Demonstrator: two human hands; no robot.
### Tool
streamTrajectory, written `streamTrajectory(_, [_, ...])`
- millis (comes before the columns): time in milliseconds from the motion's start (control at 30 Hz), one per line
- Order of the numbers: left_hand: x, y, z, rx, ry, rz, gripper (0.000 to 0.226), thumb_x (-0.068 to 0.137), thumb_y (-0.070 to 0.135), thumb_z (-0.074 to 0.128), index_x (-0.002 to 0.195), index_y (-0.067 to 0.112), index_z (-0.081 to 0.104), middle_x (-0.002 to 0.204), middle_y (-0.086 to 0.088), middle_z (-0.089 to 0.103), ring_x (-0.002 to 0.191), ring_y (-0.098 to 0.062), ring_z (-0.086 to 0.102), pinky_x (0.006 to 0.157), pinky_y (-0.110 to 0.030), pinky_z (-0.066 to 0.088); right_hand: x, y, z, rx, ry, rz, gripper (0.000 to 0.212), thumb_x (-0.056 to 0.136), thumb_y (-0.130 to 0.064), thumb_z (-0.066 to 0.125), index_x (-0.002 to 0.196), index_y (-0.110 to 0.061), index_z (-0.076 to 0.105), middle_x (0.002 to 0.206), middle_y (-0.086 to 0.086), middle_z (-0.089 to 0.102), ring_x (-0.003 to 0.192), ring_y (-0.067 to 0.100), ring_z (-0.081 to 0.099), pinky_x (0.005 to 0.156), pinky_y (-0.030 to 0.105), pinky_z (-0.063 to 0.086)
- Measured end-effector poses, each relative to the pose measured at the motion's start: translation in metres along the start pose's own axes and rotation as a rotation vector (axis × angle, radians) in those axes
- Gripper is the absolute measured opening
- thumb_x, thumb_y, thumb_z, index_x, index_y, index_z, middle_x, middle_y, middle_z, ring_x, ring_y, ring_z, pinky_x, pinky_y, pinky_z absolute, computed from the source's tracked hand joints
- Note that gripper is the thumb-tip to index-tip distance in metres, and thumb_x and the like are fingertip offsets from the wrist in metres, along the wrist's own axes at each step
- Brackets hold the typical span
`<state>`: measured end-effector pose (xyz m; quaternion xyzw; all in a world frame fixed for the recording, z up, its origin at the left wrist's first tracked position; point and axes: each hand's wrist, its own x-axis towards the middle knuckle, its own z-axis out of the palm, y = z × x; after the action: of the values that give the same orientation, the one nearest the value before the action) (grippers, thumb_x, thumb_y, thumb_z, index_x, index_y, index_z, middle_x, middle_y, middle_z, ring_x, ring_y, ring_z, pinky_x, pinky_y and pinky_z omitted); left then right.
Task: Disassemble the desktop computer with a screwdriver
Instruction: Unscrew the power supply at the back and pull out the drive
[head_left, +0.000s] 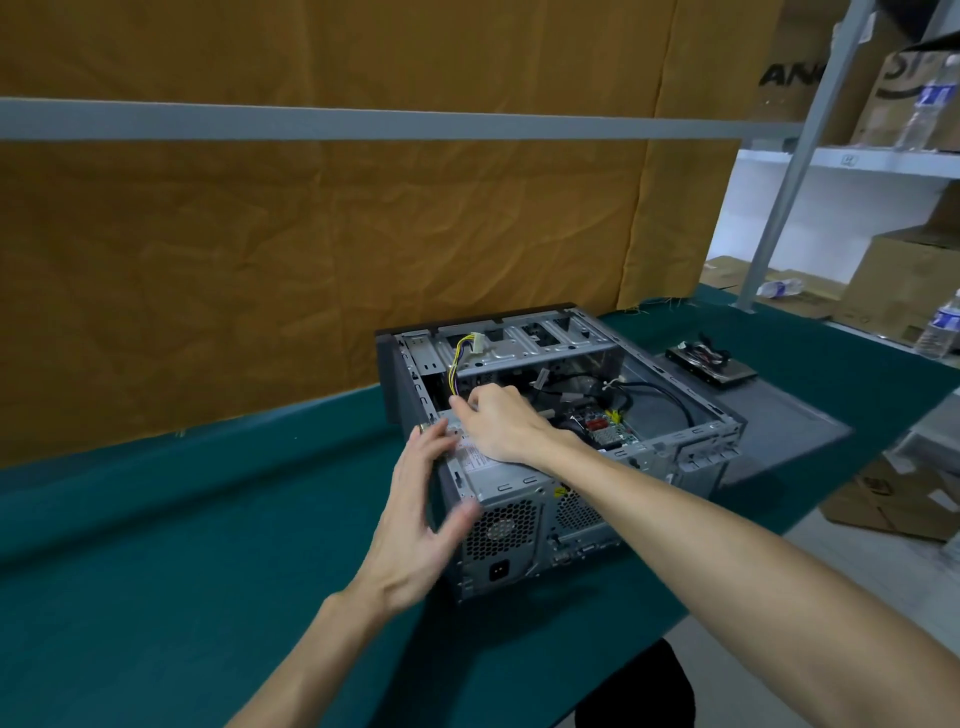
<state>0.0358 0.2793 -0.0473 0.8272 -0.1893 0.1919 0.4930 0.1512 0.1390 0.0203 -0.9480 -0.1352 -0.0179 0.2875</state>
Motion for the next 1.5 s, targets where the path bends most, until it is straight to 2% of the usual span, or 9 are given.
streamTrajectory(100, [0.022, 0.004, -0.001, -0.175, 0.237, -0.241, 0.056, 0.103, 0.06, 0.031, 0.152, 0.033, 0.036, 0.161, 0.019, 0.029, 0.147, 0.002, 0.025, 0.121, -0.029, 0.021, 0.006, 0.001, 0.0, 0.002, -0.006, 0.006, 0.058, 0.103, -0.046, 0.044, 0.056, -0.013, 0.044, 0.054, 0.004, 0.054, 0.045, 0.025, 0.044, 0.051, 0.033, 0.039])
streamTrajectory(267, [0.089, -0.01, -0.001, -0.274, 0.259, -0.671, 0.062, 0.106, 0.042, 0.037, 0.16, 0.016, 0.02, 0.163, -0.007, 0.03, 0.147, -0.026, 0.033, 0.122, -0.047, 0.026, 0.013, 0.007, 0.013, -0.045, 0.096, -0.011, 0.057, 0.101, -0.047, 0.045, 0.053, -0.016, 0.043, 0.051, 0.002, 0.05, 0.043, 0.024, 0.045, 0.046, 0.03, 0.035])
streamTrajectory(367, [0.093, -0.02, 0.005, -0.337, 0.243, -0.705, 0.061, 0.106, 0.042, 0.037, 0.16, 0.018, 0.021, 0.158, -0.011, 0.039, 0.144, -0.034, 0.037, 0.12, -0.052, 0.031, 0.017, 0.01, 0.018, -0.053, 0.118, -0.012, 0.057, 0.099, -0.051, 0.044, 0.054, -0.017, 0.046, 0.051, 0.001, 0.053, 0.043, 0.023, 0.049, 0.045, 0.03, 0.037])
streamTrajectory(600, [0.088, -0.02, 0.003, -0.324, 0.256, -0.67, 0.058, 0.107, 0.04, 0.035, 0.159, 0.017, 0.024, 0.16, -0.001, 0.037, 0.144, -0.02, 0.038, 0.122, -0.044, 0.028, 0.025, -0.006, 0.0, -0.154, 0.151, -0.073, 0.048, 0.107, -0.032, 0.041, 0.067, -0.011, 0.058, 0.066, 0.006, 0.061, 0.055, 0.024, 0.06, 0.045, 0.027, 0.036])
streamTrajectory(867, [0.088, -0.016, 0.001, -0.268, 0.244, -0.651, 0.058, 0.109, 0.036, 0.034, 0.16, 0.013, 0.022, 0.164, -0.004, 0.028, 0.15, -0.019, 0.028, 0.121, -0.034, 0.021, 0.01, -0.019, 0.003, -0.219, -0.109, 0.104, 0.066, 0.103, -0.06, 0.027, 0.139, -0.009, 0.048, 0.131, 0.022, 0.06, 0.118, 0.042, 0.057, 0.084, 0.045, 0.044])
streamTrajectory(933, [0.088, -0.017, 0.002, -0.269, 0.251, -0.647, 0.057, 0.109, 0.036, 0.034, 0.16, 0.012, 0.023, 0.164, -0.004, 0.03, 0.149, -0.02, 0.03, 0.122, -0.034, 0.022, 0.008, -0.013, 0.005, -0.161, -0.116, 0.136, 0.066, 0.099, -0.066, 0.027, 0.129, -0.015, 0.057, 0.127, 0.017, 0.062, 0.115, 0.04, 0.057, 0.084, 0.044, 0.044])
streamTrajectory(1067, [0.089, -0.018, 0.006, -0.28, 0.288, -0.652, 0.056, 0.109, 0.036, 0.034, 0.159, 0.014, 0.025, 0.163, -0.003, 0.031, 0.148, -0.019, 0.031, 0.122, -0.035, 0.023, 0.005, -0.005, 0.011, -0.067, 0.037, 0.1, 0.053, 0.096, -0.064, 0.037, 0.073, -0.019, 0.054, 0.078, 0.005, 0.059, 0.07, 0.031, 0.056, 0.055, 0.034, 0.036])
streamTrajectory(1167, [0.089, -0.018, 0.01, -0.311, 0.319, -0.659, 0.055, 0.109, 0.035, 0.033, 0.159, 0.016, 0.024, 0.164, -0.002, 0.029, 0.148, -0.019, 0.03, 0.12, -0.033, 0.022, 0.009, -0.004, 0.011, -0.082, 0.074, 0.101, 0.058, 0.094, -0.063, 0.041, 0.065, -0.016, 0.056, 0.065, 0.001, 0.049, 0.054, 0.019, 0.046, 0.046, 0.027, 0.027])
streamTrajectory(1500, [0.088, -0.023, 0.007, -0.258, 0.28, -0.645, 0.056, 0.109, 0.038, 0.032, 0.16, 0.015, 0.023, 0.163, -0.004, 0.03, 0.148, -0.021, 0.031, 0.124, -0.041, 0.022, 0.019, 0.003, 0.009, -0.074, 0.086, 0.126, 0.059, 0.097, -0.061, 0.039, 0.064, -0.015, 0.057, 0.067, 0.005, 0.059, 0.057, 0.023, 0.055, 0.046, 0.028, 0.029])
